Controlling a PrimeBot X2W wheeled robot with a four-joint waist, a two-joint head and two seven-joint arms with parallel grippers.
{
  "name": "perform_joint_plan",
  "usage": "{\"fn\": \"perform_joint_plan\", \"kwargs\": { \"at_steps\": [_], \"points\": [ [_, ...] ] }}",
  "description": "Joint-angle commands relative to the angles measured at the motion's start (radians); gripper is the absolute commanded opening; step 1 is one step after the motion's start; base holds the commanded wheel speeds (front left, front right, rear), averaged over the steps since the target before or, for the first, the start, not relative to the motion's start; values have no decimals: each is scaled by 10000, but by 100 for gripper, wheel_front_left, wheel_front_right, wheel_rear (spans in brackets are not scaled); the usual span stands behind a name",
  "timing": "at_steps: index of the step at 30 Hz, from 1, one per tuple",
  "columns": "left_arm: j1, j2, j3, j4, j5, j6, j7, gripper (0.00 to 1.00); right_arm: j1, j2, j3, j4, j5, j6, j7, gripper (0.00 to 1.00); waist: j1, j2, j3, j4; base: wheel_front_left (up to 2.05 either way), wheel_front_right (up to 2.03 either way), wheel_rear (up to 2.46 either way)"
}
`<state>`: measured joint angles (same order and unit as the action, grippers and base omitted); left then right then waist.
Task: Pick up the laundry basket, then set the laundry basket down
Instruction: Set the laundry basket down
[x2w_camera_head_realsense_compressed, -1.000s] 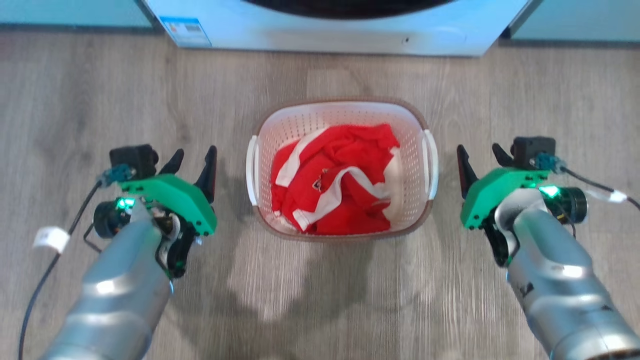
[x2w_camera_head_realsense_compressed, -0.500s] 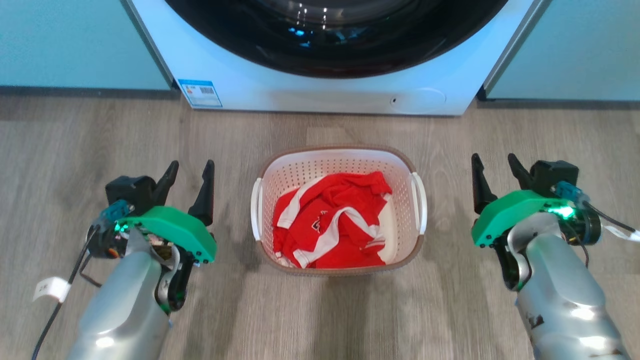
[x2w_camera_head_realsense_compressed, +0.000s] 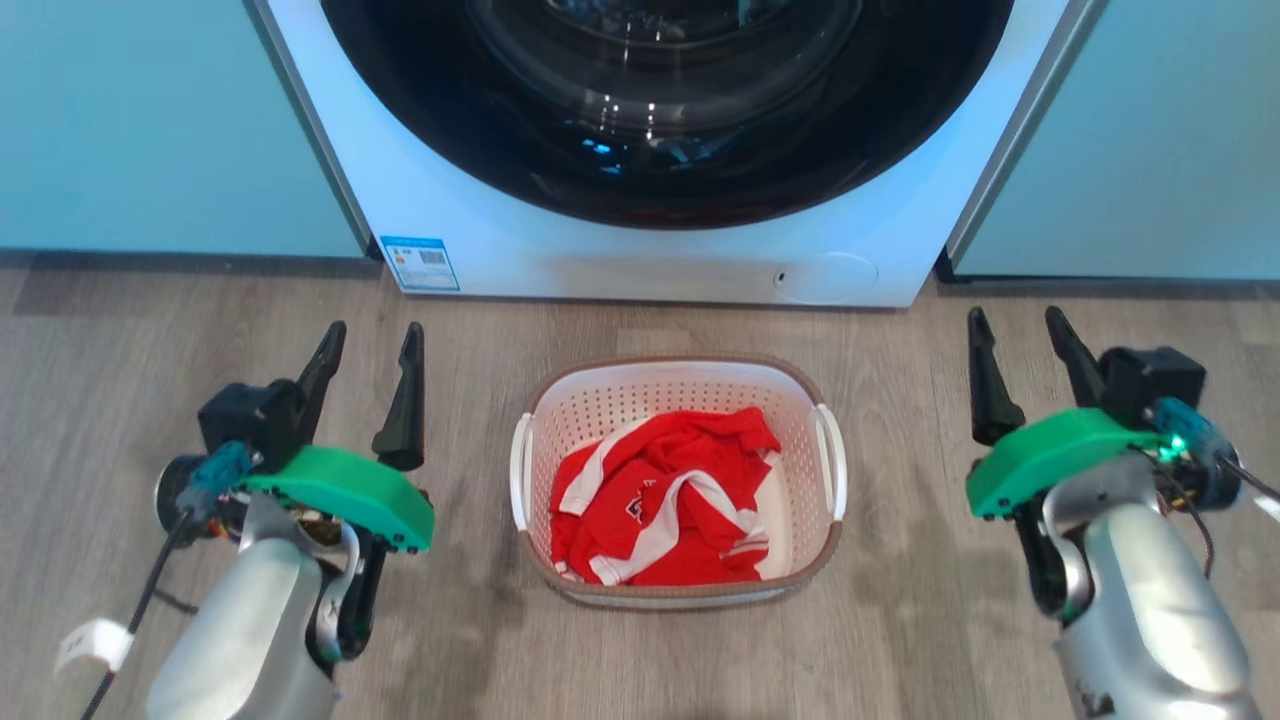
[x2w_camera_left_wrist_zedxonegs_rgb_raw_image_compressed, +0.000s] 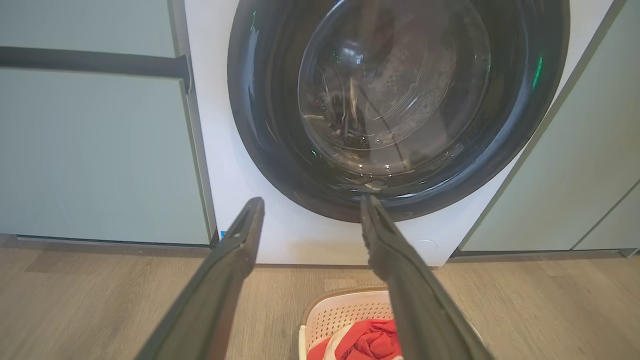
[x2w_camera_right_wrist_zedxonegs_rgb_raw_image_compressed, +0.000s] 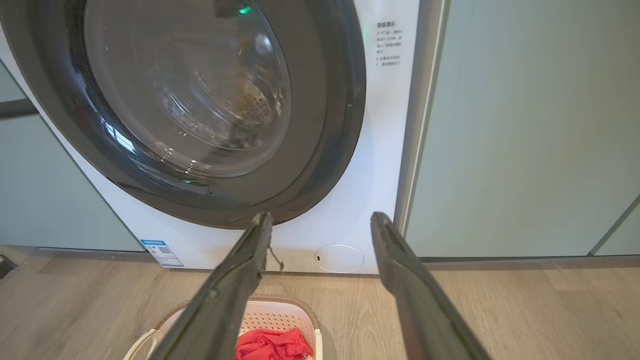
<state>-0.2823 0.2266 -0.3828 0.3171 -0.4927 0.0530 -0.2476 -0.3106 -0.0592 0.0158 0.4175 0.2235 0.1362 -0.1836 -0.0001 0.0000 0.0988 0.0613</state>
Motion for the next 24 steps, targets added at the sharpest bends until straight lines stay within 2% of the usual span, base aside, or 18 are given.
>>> {"fn": "perform_joint_plan", "kwargs": {
  "at_steps": [1, 14, 24],
  "points": [
    [-214, 400, 321, -536, 131, 120, 21, 100, 11, 88, 119, -619, -62, -55, 94, 100, 1, 0, -127, 18, 0, 0, 0],
    [1174, 952, 244, -2993, 505, 1061, 677, 100, 1774, 89, -188, -3414, -221, -55, 1191, 100, 1, 0, -484, -53, 0, 0, 0],
    [1994, 1191, 74, -3812, 627, 1375, 985, 100, 2724, 89, -524, -4486, -185, -55, 1483, 100, 1, 0, -685, -144, 0, 0, 0]
  ]
}}
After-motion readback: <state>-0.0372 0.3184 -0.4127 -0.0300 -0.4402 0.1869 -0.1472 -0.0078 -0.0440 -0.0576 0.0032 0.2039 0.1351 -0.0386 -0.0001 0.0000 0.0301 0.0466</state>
